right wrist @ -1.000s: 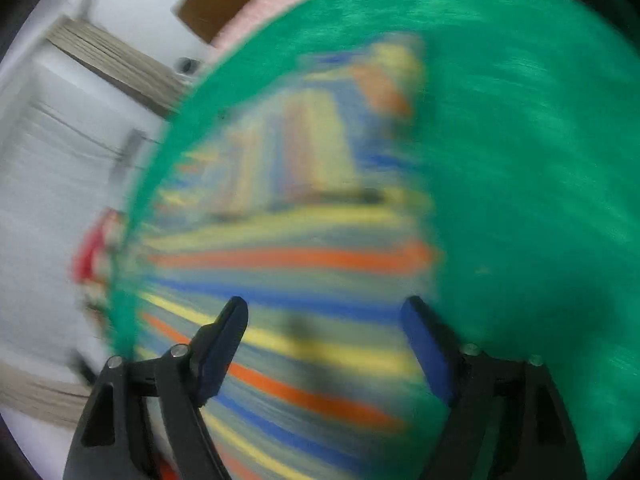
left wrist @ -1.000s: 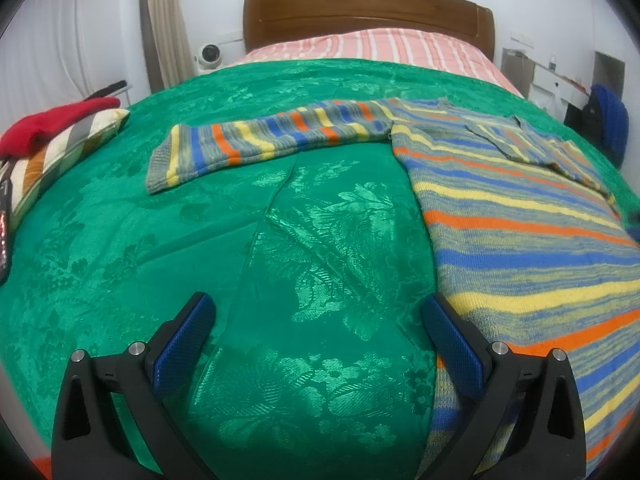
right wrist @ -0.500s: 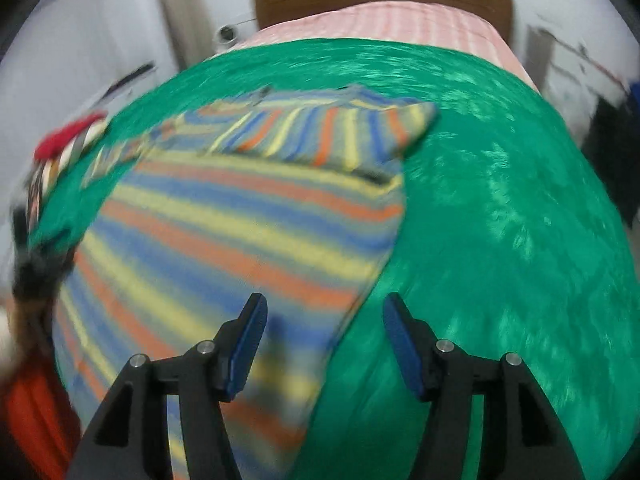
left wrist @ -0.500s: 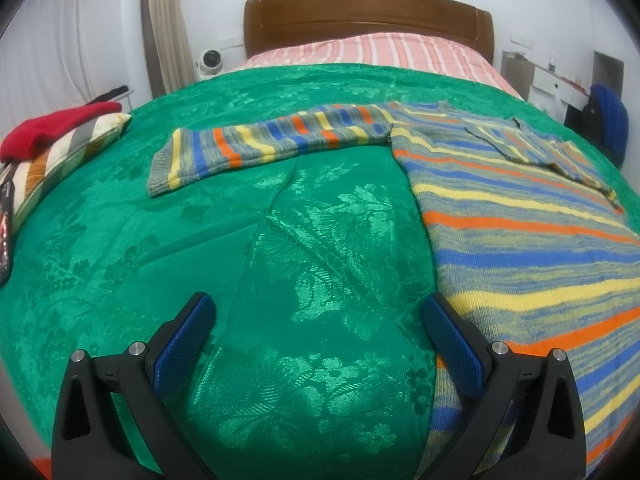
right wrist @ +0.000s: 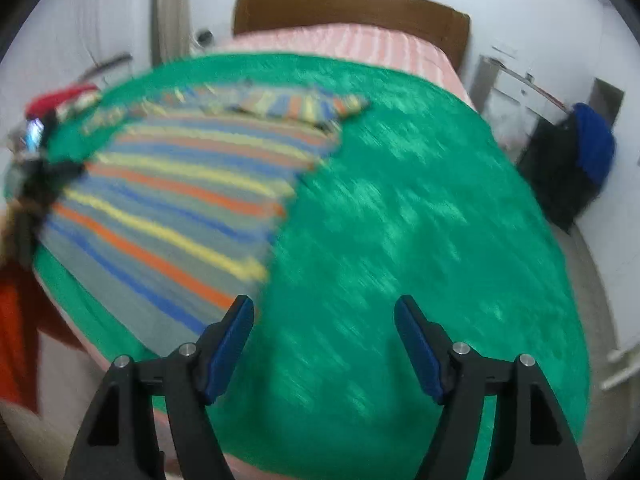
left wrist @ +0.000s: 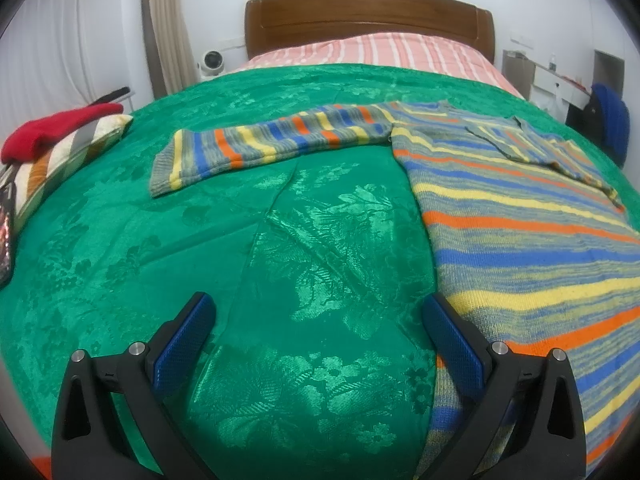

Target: Fold small clothes

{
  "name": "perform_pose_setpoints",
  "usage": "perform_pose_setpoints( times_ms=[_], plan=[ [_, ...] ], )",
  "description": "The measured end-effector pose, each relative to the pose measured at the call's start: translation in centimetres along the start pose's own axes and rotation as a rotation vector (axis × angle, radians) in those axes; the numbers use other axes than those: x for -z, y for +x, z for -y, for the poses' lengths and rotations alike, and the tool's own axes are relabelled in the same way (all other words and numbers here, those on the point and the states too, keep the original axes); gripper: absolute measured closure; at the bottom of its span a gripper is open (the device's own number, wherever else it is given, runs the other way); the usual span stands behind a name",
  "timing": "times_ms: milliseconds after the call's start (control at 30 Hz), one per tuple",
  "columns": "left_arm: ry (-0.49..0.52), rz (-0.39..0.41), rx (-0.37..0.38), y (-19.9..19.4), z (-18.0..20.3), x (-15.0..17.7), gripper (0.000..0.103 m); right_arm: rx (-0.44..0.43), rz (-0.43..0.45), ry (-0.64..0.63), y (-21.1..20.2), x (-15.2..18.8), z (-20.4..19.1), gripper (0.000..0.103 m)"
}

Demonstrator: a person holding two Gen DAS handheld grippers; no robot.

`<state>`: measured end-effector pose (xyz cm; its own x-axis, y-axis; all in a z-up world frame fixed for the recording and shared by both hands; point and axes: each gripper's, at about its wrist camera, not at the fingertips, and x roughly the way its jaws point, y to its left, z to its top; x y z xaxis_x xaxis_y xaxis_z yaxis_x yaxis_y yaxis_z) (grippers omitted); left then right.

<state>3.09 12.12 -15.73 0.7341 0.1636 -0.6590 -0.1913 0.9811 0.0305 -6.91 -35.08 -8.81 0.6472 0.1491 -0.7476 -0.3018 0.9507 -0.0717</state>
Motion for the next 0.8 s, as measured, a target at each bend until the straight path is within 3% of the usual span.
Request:
perform_pose_setpoints(
  times_ms=[100,300,433,633,800],
  plan=[
    [-0.002,0.006,0.001,-0.2,0.0,0.2,0.000,-0.008,0.048,-0.029,1.5,-1.9,-0.7,0.030],
    [-0.004,0.011,-0.002,-0.3,0.0,0.3,0.000,0.073,0.079,0.070,5.7,-4.5,2.9,0.030],
    [-0.004,0.012,-0.002,-0.2,-0.1,0.3,0.000,0.101,0.052,0.124,8.3,-3.8,5.6,0.030],
    [-0.004,0.011,-0.002,-0.2,-0.1,0.3,0.000,0.031,0.067,0.256,9.9,-1.4,7.9,0.022],
    [-0.006,-0.005,-0.006,-0.3,-0.1,0.2,0.000,0.032,0.070,0.256,10.1,-1.3,7.8,0.021]
  ],
)
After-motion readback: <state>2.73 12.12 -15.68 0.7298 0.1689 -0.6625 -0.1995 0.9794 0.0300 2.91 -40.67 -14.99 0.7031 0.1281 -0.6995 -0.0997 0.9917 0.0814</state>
